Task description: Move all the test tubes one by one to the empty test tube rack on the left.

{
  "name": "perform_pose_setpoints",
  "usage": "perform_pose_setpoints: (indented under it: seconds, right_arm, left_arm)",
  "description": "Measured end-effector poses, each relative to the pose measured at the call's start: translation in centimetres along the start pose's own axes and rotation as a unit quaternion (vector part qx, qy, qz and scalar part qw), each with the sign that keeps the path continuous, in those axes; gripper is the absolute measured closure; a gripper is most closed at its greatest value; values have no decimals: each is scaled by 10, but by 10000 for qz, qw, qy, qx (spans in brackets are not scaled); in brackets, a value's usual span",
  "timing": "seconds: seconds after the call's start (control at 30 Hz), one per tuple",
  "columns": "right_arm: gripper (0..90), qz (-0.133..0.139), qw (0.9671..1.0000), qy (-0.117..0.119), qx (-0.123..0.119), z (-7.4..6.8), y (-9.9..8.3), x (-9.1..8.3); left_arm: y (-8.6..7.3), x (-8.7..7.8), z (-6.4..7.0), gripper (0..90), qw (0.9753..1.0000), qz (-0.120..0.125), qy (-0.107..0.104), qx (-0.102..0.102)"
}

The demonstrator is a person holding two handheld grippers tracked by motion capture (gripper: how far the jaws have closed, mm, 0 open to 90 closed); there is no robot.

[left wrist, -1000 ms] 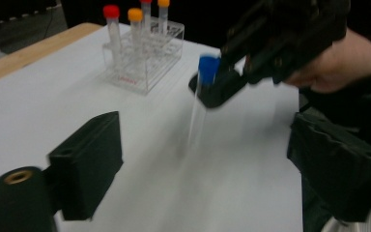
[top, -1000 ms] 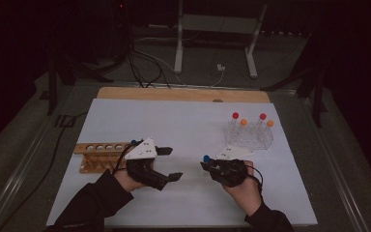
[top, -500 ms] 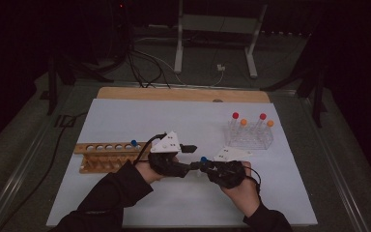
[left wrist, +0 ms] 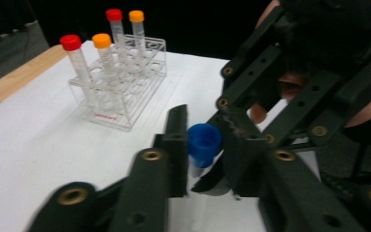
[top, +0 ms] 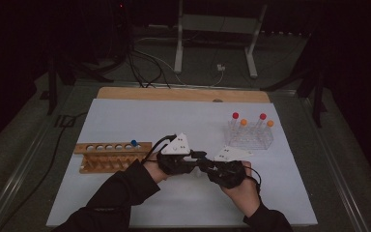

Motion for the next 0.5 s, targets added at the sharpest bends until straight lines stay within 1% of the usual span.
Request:
perform_pose_setpoints:
  seconds: [0.07, 0.13, 0.17, 0.2, 0.23, 0.27, 0.3, 0.33, 0.37, 0.4, 0.43, 0.47, 0.5]
  right_arm:
    - [768, 19, 10000, 6, 27, 1, 0, 0]
    - [762, 48, 10000, 13, 50, 1, 0, 0]
    - [694, 118, 9999, 90, 51, 1, 1, -1]
    - [694, 118, 9999, 90, 51, 1, 1, -1]
    - [651, 130, 9999, 77, 29, 1, 2, -2]
    - [618, 191, 9998, 53, 13, 1, 2, -4]
    - [618, 191, 9998, 53, 13, 1, 2, -4]
    - [557, 256, 9997, 17, 23, 2, 3, -5]
    - [557, 256, 9997, 17, 23, 2, 3, -5]
    - [524, 289, 9996, -1, 32, 2, 4, -6]
    - [451, 364, 9993, -4, 78, 2, 5, -8]
    - [451, 364, 9993, -4, 78, 2, 5, -8]
    - [414, 390, 9992, 4, 94, 2, 6, -8]
  left_arm:
    - [1, 1, 1, 769, 10000, 22, 62, 72]
    - [2, 0, 1, 770, 9999, 60, 71, 101]
    - [4, -1, 0, 773, 9998, 65, 112, 121]
    - [5, -3, -1, 773, 9998, 67, 126, 120]
    - [7, -5, -2, 773, 9998, 89, 137, 119]
    - [9, -8, -3, 773, 9997, 105, 194, 140]
    - [11, -11, -5, 773, 9996, 107, 230, 130]
    - [12, -15, -7, 774, 9995, 120, 257, 129]
    - [14, -19, -8, 774, 9993, 156, 306, 122]
    - [16, -23, -10, 774, 9992, 174, 341, 112]
    - [17, -28, -11, 774, 9991, 194, 369, 106]
    - [18, -33, -13, 774, 9988, 222, 415, 98]
    - [19, -38, -14, 774, 9986, 236, 458, 96]
Point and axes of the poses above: each handheld gripper's, and its own axes: x roughly forward along the jaws, y roughly out of its top, z roughly to its right, the point moved 7 cm from there along x, roughly forward along the jaws, and after that the axes turned 7 degrees about -x, right-handed, at the moved point
